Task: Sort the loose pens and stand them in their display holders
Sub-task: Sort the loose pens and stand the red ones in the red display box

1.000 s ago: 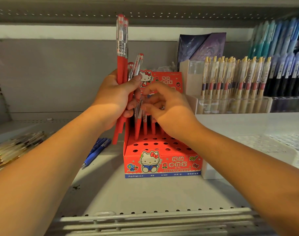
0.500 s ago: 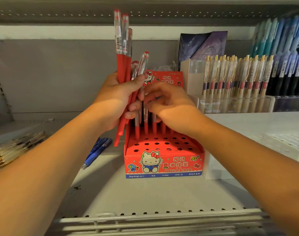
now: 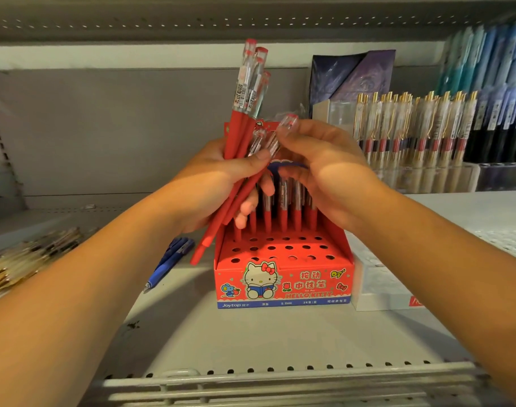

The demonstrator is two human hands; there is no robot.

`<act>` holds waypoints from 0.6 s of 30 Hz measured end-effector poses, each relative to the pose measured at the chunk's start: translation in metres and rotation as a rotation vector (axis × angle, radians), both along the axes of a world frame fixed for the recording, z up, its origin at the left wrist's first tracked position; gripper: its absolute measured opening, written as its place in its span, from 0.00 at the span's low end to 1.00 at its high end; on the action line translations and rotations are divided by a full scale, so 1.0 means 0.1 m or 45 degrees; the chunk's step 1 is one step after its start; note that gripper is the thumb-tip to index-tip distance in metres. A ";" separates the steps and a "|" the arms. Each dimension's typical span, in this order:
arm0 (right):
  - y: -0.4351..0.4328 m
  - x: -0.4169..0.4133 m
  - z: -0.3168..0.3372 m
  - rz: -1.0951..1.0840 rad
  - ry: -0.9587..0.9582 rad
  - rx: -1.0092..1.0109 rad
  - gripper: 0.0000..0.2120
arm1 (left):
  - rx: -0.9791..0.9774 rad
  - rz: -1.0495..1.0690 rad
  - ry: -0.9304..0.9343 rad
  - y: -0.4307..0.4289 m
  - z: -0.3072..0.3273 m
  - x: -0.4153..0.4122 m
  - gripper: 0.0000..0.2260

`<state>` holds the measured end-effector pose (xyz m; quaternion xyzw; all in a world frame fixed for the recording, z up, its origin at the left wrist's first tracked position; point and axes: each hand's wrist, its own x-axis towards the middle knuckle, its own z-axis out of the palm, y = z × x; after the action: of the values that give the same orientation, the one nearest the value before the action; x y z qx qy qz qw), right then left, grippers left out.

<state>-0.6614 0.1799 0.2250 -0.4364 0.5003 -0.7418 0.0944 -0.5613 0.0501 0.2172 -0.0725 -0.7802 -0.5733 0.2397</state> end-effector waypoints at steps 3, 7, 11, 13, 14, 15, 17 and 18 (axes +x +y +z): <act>0.01 -0.03 0.03 0.015 -0.069 -0.075 0.08 | 0.092 0.060 0.021 0.01 0.01 -0.01 0.08; 0.07 -0.06 0.09 0.137 -0.183 -0.168 0.02 | 0.128 0.138 0.051 0.00 0.03 -0.01 0.08; 0.13 -0.09 0.16 0.120 -0.208 -0.209 0.04 | 0.163 0.136 0.077 -0.01 0.05 0.00 0.08; 0.14 -0.11 0.18 0.061 -0.181 -0.229 0.02 | 0.160 0.117 0.078 -0.02 0.05 0.00 0.07; 0.14 -0.11 0.18 0.025 -0.177 -0.236 0.04 | 0.155 0.114 0.077 -0.01 0.05 0.00 0.07; 0.13 -0.12 0.18 -0.013 -0.183 -0.244 0.09 | 0.151 0.121 0.078 -0.01 0.05 0.00 0.07; 0.12 -0.14 0.16 -0.101 -0.185 -0.258 0.12 | 0.149 0.171 0.103 -0.02 0.07 0.00 0.07; 0.11 -0.15 0.15 -0.163 -0.158 -0.244 0.11 | 0.146 0.208 0.130 -0.02 0.08 0.00 0.07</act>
<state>-0.6761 0.1911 0.2398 -0.3638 0.4473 -0.8163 0.0355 -0.5613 0.0478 0.2253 -0.0237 -0.7361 -0.5911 0.3288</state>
